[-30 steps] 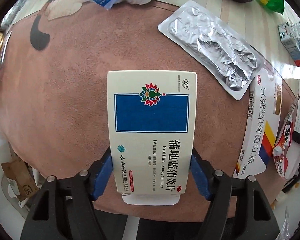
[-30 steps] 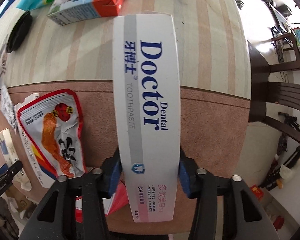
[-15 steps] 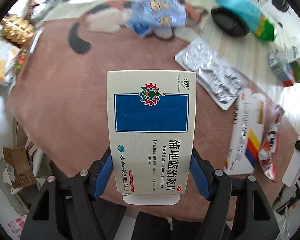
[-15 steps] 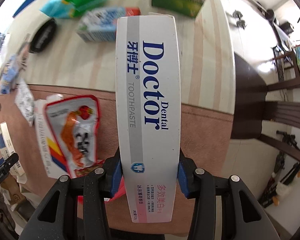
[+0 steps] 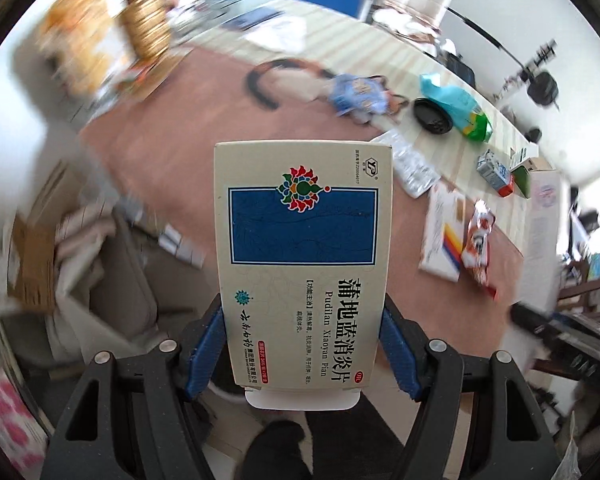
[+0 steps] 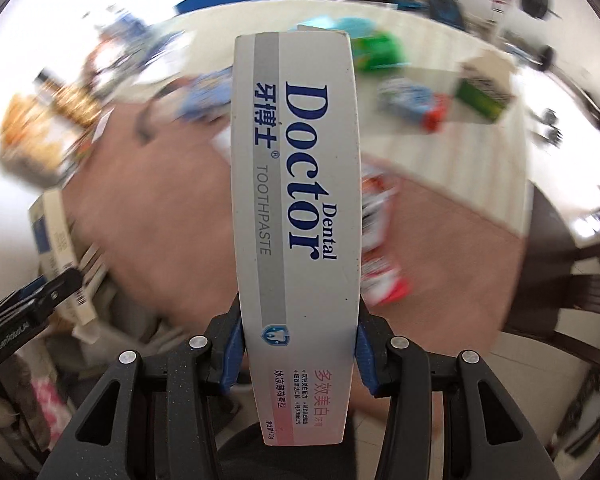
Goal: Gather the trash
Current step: 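Carry both boxes to the white bin and open both tools to drop them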
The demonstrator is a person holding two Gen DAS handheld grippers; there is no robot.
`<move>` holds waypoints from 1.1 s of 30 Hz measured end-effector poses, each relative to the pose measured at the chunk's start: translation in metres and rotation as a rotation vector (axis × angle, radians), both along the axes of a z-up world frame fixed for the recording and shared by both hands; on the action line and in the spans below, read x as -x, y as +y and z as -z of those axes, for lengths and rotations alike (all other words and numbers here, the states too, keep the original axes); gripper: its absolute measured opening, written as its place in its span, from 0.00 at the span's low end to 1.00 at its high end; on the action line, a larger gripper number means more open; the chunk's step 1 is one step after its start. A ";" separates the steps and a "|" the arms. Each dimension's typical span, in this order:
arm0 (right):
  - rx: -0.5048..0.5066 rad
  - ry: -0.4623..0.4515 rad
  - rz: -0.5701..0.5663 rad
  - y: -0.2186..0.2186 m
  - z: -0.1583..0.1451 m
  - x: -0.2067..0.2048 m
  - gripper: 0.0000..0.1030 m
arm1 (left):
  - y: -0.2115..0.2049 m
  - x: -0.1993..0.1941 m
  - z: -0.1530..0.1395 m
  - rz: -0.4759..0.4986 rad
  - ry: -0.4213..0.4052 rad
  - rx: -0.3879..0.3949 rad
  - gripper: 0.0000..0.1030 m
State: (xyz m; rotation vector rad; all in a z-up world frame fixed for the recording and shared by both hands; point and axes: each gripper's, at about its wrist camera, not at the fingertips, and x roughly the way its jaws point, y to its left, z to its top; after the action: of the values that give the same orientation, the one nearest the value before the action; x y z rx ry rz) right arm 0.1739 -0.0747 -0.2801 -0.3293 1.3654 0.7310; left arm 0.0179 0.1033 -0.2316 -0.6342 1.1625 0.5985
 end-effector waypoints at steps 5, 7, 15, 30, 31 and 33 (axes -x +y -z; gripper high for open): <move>0.024 0.105 -0.163 0.024 0.041 0.108 0.47 | 0.002 0.113 0.059 -0.144 0.044 0.146 0.67; 0.057 0.158 -0.219 0.032 0.068 0.143 0.47 | 0.004 0.142 0.092 -0.200 0.076 0.203 0.67; 0.251 0.365 -0.369 0.053 0.257 0.233 0.47 | 0.022 0.210 0.303 -0.377 0.141 0.487 0.67; 0.432 0.474 -0.529 0.092 0.568 0.275 0.90 | 0.040 0.241 0.554 -0.460 0.279 0.543 0.93; 0.438 0.419 -0.533 0.092 0.568 0.275 0.91 | 0.038 0.243 0.553 -0.465 0.292 0.504 0.93; 0.440 0.350 -0.538 0.095 0.565 0.275 1.00 | 0.032 0.246 0.547 -0.459 0.314 0.413 0.93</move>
State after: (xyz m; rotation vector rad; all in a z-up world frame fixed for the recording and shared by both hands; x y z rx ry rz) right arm -0.1007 0.0203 -0.8454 -0.9801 1.7960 0.9538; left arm -0.2278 0.1351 -0.7791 -1.2119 1.4627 0.8770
